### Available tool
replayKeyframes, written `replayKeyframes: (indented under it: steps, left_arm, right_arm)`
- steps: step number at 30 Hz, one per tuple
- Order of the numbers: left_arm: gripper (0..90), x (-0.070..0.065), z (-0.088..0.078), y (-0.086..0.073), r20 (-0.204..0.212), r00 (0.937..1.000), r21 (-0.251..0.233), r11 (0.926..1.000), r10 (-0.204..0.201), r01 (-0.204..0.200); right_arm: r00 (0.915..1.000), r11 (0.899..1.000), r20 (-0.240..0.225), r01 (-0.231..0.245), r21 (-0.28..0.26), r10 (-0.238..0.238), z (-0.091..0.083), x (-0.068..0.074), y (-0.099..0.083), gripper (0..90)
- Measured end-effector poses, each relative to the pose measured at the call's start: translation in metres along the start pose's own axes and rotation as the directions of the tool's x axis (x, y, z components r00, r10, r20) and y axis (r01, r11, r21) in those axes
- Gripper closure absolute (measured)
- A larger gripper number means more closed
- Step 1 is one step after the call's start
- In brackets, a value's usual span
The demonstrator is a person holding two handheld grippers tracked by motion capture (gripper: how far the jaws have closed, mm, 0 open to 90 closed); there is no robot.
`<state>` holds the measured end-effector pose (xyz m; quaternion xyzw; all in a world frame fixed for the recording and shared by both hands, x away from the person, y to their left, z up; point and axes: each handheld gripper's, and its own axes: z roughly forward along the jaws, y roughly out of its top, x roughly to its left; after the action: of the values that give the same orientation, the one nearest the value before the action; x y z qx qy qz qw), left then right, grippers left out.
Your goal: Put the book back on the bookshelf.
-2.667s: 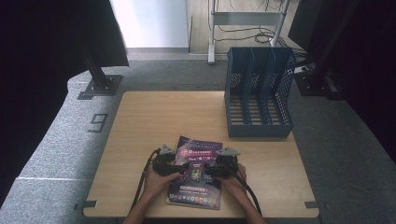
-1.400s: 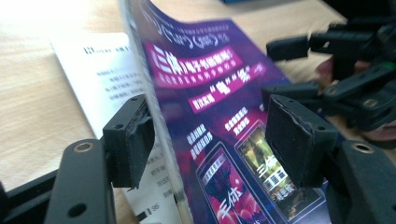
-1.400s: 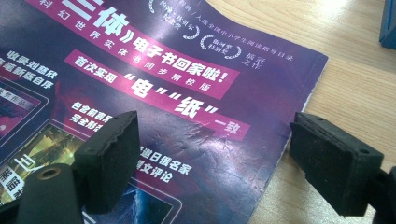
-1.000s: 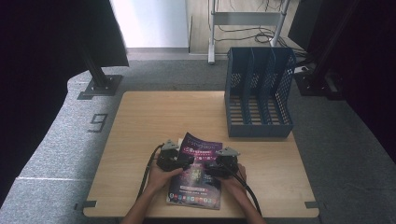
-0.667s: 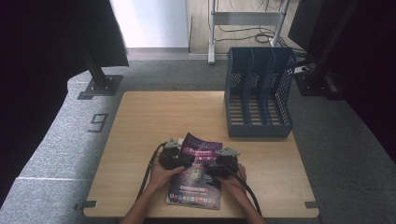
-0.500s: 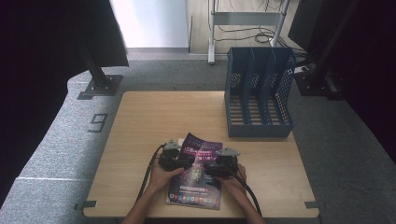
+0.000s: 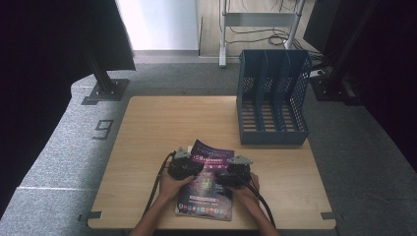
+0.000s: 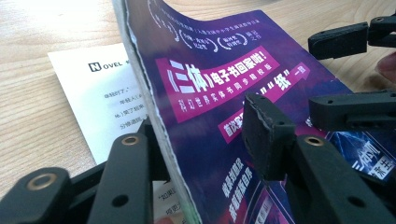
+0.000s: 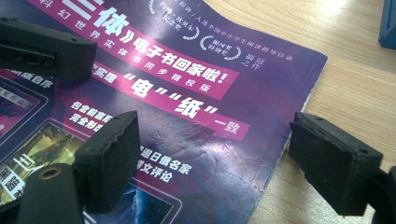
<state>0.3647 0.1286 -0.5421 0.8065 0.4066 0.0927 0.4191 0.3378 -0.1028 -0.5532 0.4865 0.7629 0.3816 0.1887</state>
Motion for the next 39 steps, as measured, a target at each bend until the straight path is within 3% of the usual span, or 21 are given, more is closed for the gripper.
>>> replayKeyframes:
  steps: [3, 10, 17, 39]
  left_arm:
    - [63.4, -0.001, -0.001, 0.001, -0.007, 1.0, -0.007, 1.0, 0.005, -0.005]
    - [74.2, -0.009, -0.002, 0.002, -0.046, 0.9974, -0.033, 0.9978, 0.055, -0.057]
    - [82.8, -0.013, -0.004, 0.002, -0.046, 0.9975, -0.051, 0.9971, 0.053, -0.055]
    - [86.9, -0.013, -0.008, 0.005, -0.008, 0.9994, -0.07, 0.997, 0.033, -0.034]
  right_arm:
    - [1.0, 1.0, 0.0, 0.0, 0.0, 0.0, 0.0, 0.0, 0.0, 16.3]
    - [1.0, 1.0, 0.0, 0.0, 0.0, 0.0, 0.0, 0.0, 0.0, 16.3]
    - [1.0, 1.0, 0.0, 0.0, 0.0, 0.0, 0.0, 0.0, 0.0, 16.3]
    - [1.0, 1.0, 0.001, 0.002, 0.0, -0.002, 0.0, 0.0, 0.0, 16.2]
